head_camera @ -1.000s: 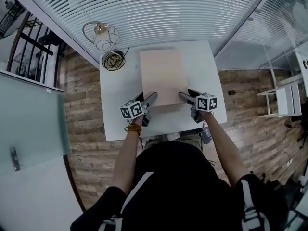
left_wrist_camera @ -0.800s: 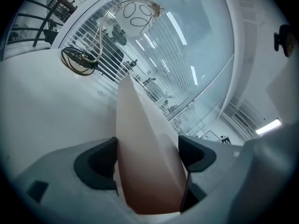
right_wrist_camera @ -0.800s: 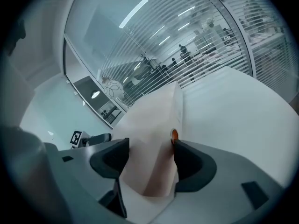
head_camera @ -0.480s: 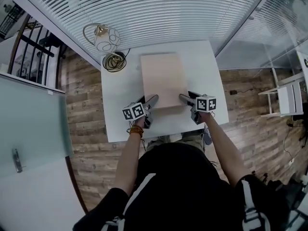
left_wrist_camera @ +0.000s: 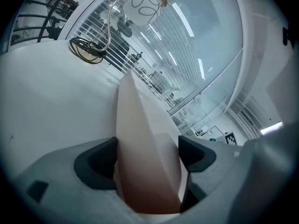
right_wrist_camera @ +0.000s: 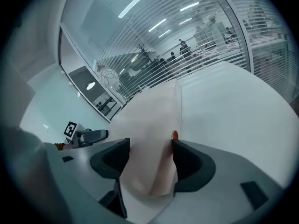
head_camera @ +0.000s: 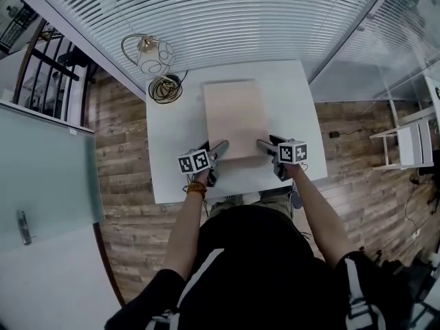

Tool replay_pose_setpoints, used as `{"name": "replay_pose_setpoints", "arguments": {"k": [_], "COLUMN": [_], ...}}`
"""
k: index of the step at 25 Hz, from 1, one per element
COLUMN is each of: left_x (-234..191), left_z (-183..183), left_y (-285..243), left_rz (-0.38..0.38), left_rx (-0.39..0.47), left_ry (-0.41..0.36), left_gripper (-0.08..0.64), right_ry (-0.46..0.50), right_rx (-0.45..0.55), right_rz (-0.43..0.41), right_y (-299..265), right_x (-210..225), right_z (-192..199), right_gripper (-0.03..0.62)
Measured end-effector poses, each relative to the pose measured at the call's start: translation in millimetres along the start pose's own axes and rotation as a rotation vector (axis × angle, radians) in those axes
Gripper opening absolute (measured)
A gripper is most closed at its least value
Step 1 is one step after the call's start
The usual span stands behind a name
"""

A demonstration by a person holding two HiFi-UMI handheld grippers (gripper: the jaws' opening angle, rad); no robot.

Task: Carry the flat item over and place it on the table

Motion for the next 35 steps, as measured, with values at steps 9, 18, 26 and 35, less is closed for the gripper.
{"name": "replay_pose_setpoints", "arguments": {"k": [9, 18, 26, 35], "left_x": [-4, 16, 23, 12], "left_z": [9, 5, 8, 11], "left_y": [7, 46, 33, 25], "left_rz": [-0.092, -0.103, -0.139, -0.231], "left_rx": [-0.042, -0.024, -0.098, -0.127], "left_ry": [-0.026, -0.102, -0.203, -0.199], "left_gripper": [0.4, 0.383, 0.302, 0.247], "right_ry": [0.061, 0.184, 0.317, 0.315], "right_rx": [0.024, 0.079, 0.044, 0.032], "right_rz": [0.018, 0.034, 0.067, 0.09], "right_y": [-2, 18, 15, 13], "right_x": [-6, -8, -13, -12], "right_z": [3, -2, 7, 6], "right_gripper": [0.29, 0.275, 0.207, 0.209]}}
Point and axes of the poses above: the fingertips, and each gripper's own axes: y backward along the fingers, x to its right, z out of its underside, the point moved 5 cm from there along y, backward along the fingers, and after that the axes turned 12 degrees about z, right-handed, at the moved point
